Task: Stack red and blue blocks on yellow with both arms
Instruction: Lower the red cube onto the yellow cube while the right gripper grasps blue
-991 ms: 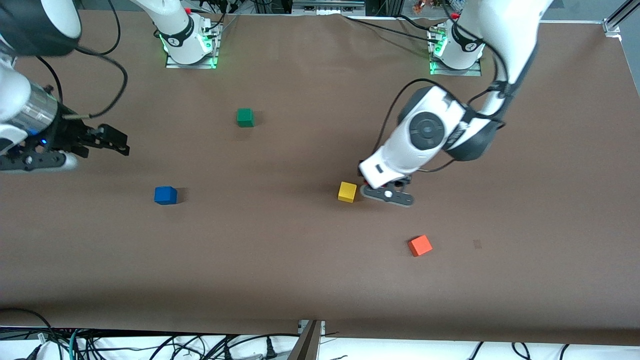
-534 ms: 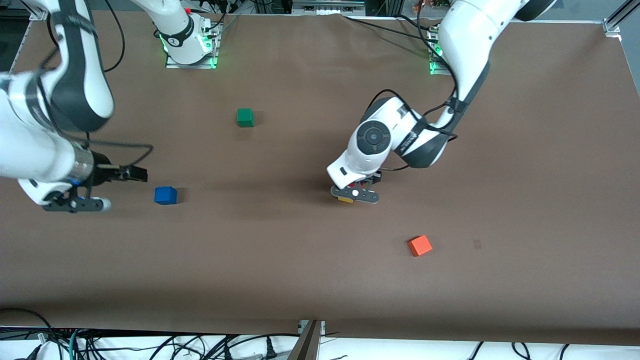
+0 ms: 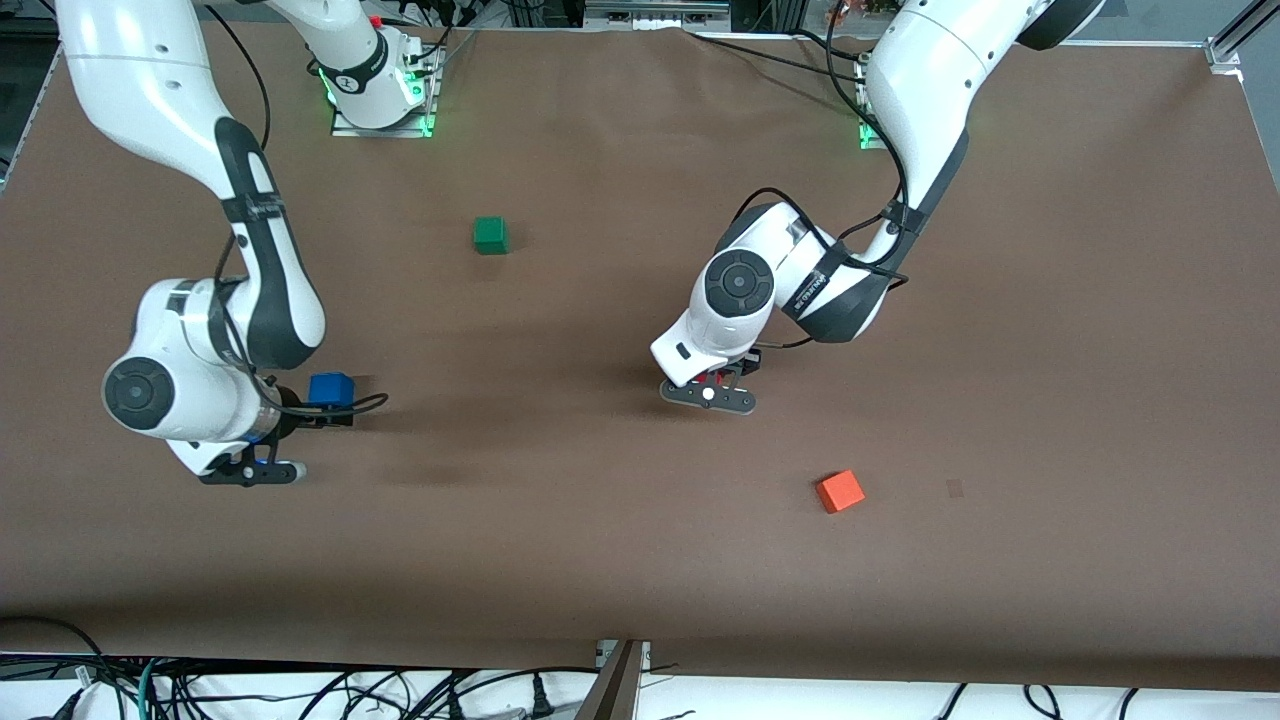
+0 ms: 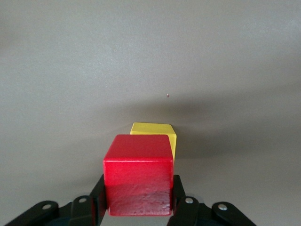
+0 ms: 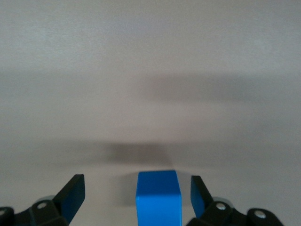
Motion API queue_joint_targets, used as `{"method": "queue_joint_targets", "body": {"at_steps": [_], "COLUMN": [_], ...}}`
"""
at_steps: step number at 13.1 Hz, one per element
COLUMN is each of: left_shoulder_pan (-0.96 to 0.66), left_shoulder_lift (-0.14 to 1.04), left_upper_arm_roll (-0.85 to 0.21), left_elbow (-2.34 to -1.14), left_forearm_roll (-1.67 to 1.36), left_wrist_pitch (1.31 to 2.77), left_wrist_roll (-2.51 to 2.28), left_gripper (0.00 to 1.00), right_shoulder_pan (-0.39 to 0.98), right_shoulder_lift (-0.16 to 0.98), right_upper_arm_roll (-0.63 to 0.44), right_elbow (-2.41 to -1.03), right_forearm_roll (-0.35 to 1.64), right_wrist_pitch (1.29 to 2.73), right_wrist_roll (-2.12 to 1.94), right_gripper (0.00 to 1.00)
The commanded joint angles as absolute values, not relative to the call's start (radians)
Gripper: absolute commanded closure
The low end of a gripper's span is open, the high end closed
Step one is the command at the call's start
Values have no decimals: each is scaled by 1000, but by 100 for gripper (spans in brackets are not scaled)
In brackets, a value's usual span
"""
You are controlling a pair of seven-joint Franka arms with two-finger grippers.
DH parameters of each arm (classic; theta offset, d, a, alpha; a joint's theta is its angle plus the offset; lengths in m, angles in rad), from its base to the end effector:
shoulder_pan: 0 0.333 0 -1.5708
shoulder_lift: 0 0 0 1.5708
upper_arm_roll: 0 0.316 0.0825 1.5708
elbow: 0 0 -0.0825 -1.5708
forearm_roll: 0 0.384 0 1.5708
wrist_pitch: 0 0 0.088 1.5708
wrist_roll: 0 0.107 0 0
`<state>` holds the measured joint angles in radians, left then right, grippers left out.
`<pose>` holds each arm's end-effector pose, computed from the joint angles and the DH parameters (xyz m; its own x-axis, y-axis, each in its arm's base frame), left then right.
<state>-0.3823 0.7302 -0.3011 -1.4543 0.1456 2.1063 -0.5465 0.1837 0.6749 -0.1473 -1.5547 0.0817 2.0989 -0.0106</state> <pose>0.5822 -0.4154 0.2629 0.9861 -0.1468 -0.0779 -0.1437 -0.9887 0.0434 0.6886 0.0429 0.2446 0.9921 0.0259 -0.1224 0.0292 -0.9992 0.0256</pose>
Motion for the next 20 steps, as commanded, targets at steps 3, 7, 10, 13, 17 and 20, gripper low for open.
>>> {"method": "queue_joint_targets", "body": {"at_steps": [3, 7, 10, 13, 17, 20], "left_shoulder_pan": [-423, -440, -440, -443, -445, -443], "left_shoulder_lift": [762, 772, 778, 784, 784, 784], "left_upper_arm_roll": [-279, -259, -258, -256, -256, -256], "left_elbow": [-1414, -1401, -1379, -1378, -1379, -1382], "left_forearm_roll": [176, 178, 176, 176, 179, 179], "left_wrist_pitch": [2089, 2094, 2092, 2092, 2092, 2092], "left_wrist_roll": [-563, -563, -561, -563, -563, -561], "left_gripper": [100, 100, 100, 100, 100, 100], "right_shoulder_pan": [173, 170, 172, 175, 175, 172], "right_shoulder_lift": [672, 669, 663, 655, 653, 631], "right_upper_arm_roll": [-138, -137, -138, -137, -138, -146], "right_elbow": [-1672, -1690, -1681, -1677, -1677, -1674], "right_forearm_roll": [106, 107, 179, 184, 183, 181], "right_wrist_pitch": [2228, 2235, 2194, 2184, 2184, 2165], "right_wrist_roll": [-44, -60, -61, -61, -66, -126], "right_gripper": [7, 49, 70, 73, 40, 18]}}
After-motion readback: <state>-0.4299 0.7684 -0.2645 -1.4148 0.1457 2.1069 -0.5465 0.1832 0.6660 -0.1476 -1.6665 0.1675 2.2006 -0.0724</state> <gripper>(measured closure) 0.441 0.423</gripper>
